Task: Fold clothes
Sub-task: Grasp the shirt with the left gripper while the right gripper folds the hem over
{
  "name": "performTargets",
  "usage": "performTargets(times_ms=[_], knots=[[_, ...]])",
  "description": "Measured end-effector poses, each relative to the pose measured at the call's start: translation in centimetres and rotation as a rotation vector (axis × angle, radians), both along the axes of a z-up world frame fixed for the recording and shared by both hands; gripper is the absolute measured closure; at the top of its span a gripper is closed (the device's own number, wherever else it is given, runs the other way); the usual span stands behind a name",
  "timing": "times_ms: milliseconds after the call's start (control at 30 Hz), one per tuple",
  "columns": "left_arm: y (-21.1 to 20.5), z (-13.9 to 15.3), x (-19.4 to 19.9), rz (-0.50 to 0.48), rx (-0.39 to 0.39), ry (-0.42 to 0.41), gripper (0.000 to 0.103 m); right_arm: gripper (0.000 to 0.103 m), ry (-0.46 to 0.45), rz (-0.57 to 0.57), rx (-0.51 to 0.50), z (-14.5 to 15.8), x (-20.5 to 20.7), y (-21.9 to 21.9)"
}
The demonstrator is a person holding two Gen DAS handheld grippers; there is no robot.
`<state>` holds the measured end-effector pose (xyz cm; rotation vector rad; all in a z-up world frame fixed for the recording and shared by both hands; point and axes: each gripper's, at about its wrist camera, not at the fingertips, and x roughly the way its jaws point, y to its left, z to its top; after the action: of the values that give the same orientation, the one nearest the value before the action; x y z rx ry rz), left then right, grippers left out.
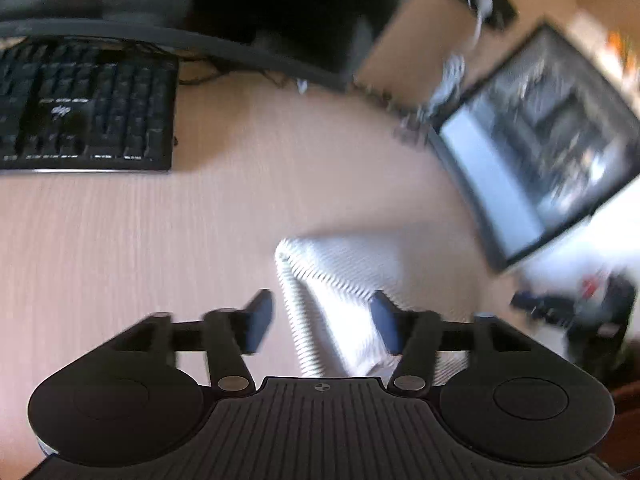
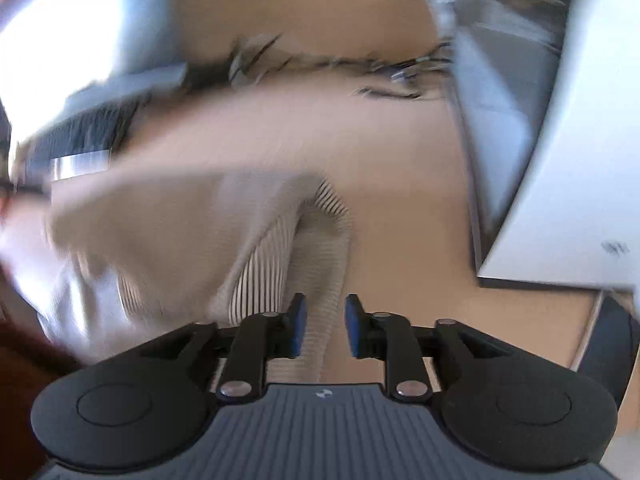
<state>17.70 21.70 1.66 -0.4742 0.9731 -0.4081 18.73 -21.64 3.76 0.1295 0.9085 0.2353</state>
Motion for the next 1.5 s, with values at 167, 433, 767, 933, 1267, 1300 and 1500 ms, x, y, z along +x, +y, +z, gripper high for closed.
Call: performTargets(times_ms=[167, 433, 767, 933, 1267, 1300, 1500], knots=[[-2.3, -1.2, 1.6, -0.004, -0.085, 0.07, 0.021, 0.047, 0.021, -0.041, 0.195, -0.7, 1.7, 0.8], [-7.9, -5.7, 4.2, -0.017, -0.172, 0.247, 0.029, 0.037, 0.123, 0.056, 0.15, -6.0, 5.0, 5.6], [-9.0, -4.6, 11.8, 0.071, -0.024, 0.117, 0.061, 0.077, -0.002, 0.085, 0.112, -4.6, 13.4, 7.7], [-8.8, -0.6, 12.7, 0.061, 0.0, -0.015, 0.062, 0.078, -0.086, 0.096, 0.128, -1.5, 15.1, 7.1], [-10.5, -2.8, 8.0, 0.002, 0.016, 0.036, 0.062, 0.077, -0.056, 0.127, 0.05, -3.0, 11.1, 5.0], [-10.7, -3.7, 8.0, 0.007, 0.051, 0.044, 0.062, 0.075, -0.039, 0.121, 0.019, -4.2, 11.0, 5.0], [-8.8, -4.1, 8.1, 0.064, 0.14, 0.007, 0.054, 0.06, -0.041, 0.1, -0.025, -4.8, 10.9, 4.5]])
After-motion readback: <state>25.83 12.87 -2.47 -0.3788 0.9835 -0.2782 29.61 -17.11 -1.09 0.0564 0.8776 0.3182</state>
